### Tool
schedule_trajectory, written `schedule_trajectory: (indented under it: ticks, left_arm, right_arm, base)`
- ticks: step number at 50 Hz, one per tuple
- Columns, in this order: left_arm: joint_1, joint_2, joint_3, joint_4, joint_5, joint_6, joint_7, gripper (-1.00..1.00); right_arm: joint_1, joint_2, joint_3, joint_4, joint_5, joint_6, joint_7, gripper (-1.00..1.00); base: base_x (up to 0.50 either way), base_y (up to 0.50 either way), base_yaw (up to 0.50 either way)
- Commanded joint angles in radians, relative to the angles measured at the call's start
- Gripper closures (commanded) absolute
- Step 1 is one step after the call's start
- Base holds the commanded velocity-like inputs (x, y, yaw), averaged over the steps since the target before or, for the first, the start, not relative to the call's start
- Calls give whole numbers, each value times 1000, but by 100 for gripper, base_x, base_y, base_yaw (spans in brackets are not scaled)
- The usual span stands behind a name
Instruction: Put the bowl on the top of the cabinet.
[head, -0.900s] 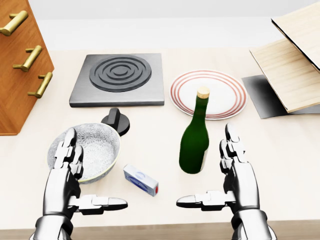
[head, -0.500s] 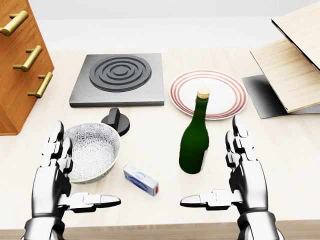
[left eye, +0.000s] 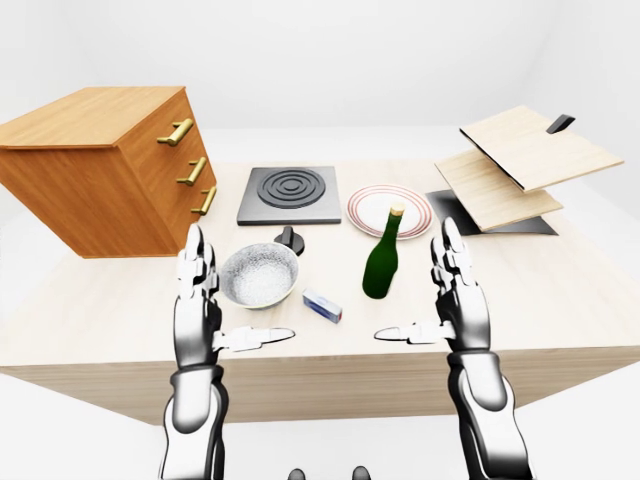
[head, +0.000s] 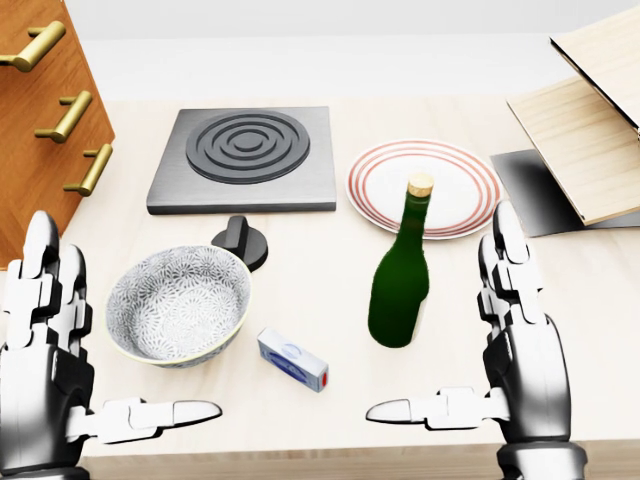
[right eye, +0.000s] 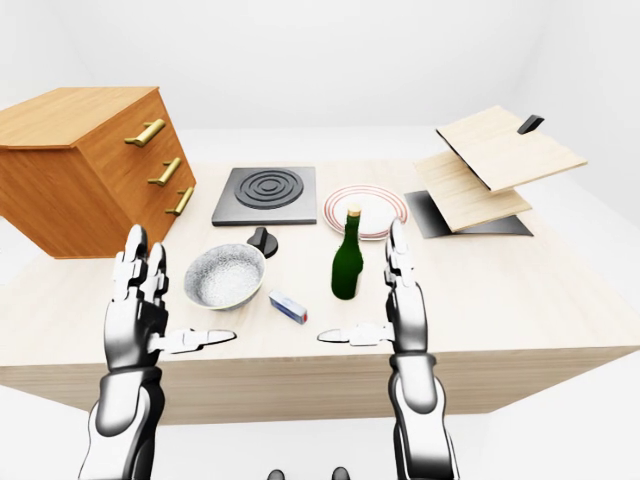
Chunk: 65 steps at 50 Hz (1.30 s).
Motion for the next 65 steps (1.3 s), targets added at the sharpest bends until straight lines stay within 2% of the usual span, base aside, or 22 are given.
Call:
schedule_trajectory:
  ticks: [1,65]
  left_arm:
    - [20,-2,1,-46,15,0,8,-100]
    - [14,0,0,-33,16,0,3,-100]
  right_arm:
    - [14,2,4,-41,-28,0,-5,-100]
    - [13,2,8,-17,-25,0,-3,-100]
  base:
    - [0,50,0]
    - [0,50,0]
